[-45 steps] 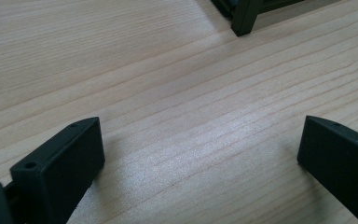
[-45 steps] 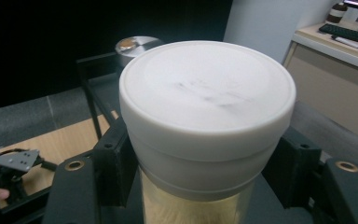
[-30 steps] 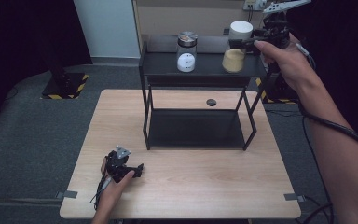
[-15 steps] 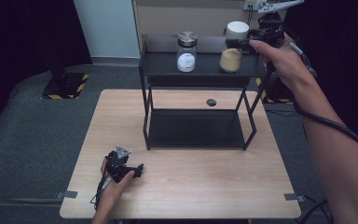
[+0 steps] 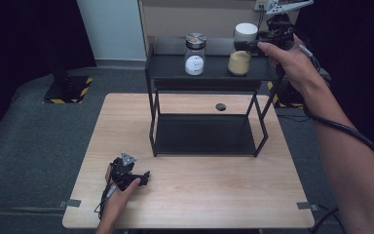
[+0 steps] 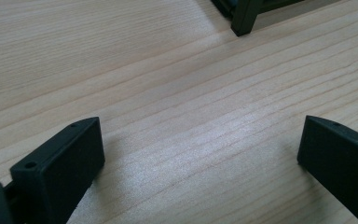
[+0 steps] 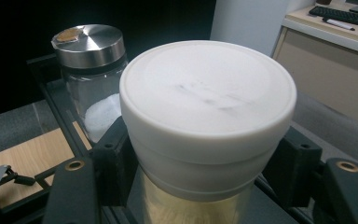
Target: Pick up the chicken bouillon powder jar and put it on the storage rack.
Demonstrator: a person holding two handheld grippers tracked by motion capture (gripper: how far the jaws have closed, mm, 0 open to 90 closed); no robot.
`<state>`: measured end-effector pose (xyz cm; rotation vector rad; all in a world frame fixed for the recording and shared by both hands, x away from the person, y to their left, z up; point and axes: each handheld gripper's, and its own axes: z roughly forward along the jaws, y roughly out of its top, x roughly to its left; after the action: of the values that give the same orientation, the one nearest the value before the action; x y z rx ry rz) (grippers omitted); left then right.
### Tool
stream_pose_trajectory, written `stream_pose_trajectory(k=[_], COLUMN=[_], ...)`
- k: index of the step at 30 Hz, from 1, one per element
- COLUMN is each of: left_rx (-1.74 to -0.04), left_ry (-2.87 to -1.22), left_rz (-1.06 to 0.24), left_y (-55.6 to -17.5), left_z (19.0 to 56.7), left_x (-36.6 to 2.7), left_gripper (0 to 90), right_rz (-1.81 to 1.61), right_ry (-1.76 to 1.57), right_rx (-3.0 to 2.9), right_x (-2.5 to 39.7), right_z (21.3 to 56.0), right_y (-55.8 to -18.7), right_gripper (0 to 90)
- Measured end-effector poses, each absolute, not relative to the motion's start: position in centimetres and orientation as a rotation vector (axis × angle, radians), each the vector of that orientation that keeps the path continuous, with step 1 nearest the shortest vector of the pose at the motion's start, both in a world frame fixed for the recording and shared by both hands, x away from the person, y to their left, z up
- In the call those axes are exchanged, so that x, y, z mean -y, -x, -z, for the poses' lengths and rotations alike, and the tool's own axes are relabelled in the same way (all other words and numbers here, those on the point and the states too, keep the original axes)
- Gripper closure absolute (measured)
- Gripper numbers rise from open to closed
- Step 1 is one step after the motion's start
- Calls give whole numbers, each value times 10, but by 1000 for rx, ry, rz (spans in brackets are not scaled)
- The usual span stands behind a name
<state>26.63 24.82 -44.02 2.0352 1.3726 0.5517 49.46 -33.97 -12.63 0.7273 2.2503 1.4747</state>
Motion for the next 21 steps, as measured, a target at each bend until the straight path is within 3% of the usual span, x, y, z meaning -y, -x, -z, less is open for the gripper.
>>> stream_pose_trajectory(k=[21], left_rx=[-1372], left_ry=[-2036], left_rz=[-552], left_y=[-266], left_z=[440], left_x=[-248], left_gripper=[0], right_rz=[-1481], right_ry=[-786], right_rx=[-2254], right_x=[342], right_z=[125], right_y=[-496], right_gripper=[350])
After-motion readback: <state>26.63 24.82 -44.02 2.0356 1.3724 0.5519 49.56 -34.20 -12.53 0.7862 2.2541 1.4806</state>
